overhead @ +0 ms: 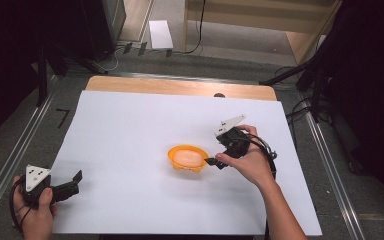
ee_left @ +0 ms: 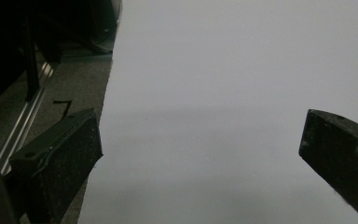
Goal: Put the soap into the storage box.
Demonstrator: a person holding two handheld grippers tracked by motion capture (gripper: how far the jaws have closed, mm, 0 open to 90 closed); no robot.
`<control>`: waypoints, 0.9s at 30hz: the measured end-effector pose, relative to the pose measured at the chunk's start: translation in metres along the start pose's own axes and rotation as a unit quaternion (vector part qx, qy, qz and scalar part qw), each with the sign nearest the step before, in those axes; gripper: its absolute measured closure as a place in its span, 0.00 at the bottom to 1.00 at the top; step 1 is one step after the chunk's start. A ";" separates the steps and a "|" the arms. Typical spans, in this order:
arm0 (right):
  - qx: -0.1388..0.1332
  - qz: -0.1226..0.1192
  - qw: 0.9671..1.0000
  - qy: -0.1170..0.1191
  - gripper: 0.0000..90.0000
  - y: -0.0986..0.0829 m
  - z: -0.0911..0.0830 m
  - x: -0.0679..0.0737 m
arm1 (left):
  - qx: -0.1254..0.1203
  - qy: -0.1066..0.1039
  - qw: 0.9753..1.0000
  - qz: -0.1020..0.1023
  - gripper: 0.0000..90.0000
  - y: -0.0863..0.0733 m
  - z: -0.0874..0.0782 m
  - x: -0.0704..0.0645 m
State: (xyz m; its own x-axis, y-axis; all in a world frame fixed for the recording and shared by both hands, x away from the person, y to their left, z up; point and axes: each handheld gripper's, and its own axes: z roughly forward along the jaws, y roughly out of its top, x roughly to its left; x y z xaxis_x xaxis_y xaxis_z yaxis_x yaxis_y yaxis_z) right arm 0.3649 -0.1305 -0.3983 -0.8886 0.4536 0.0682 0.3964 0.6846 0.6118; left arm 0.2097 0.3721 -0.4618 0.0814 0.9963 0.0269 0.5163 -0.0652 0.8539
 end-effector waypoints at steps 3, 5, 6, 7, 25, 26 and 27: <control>-0.019 0.034 0.999 -0.012 0.03 -0.016 -0.009 -0.005 | -0.001 0.001 1.000 0.000 0.00 0.000 0.000 0.000; -0.022 0.051 0.998 -0.012 0.02 -0.025 -0.013 -0.007 | -0.001 0.001 1.000 0.001 0.00 0.000 0.000 -0.001; -0.026 0.056 0.998 -0.011 0.02 -0.030 -0.014 -0.008 | -0.001 0.002 1.000 0.001 0.00 0.000 0.001 -0.001; -0.026 0.056 0.998 -0.011 0.02 -0.030 -0.014 -0.008 | -0.001 0.002 1.000 0.001 0.00 0.000 0.001 -0.001; -0.069 0.146 0.985 -0.064 0.03 -0.105 -0.037 -0.013 | 0.001 0.007 1.000 0.003 0.00 0.000 0.001 -0.002; -0.070 0.151 0.983 -0.072 0.03 -0.108 -0.038 -0.012 | 0.001 0.007 1.000 0.003 0.00 0.000 0.001 -0.002; -0.076 0.152 0.983 -0.076 0.04 -0.111 -0.038 -0.011 | 0.001 0.007 1.000 0.004 0.00 0.000 0.000 -0.002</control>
State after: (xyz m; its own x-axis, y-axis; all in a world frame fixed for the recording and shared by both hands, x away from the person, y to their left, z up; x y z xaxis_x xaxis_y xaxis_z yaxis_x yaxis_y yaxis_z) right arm 0.3220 -0.2335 -0.4369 -0.6851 0.7117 0.1554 0.5894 0.4162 0.6924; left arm 0.2100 0.3705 -0.4621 0.0734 0.9965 0.0402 0.5176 -0.0726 0.8525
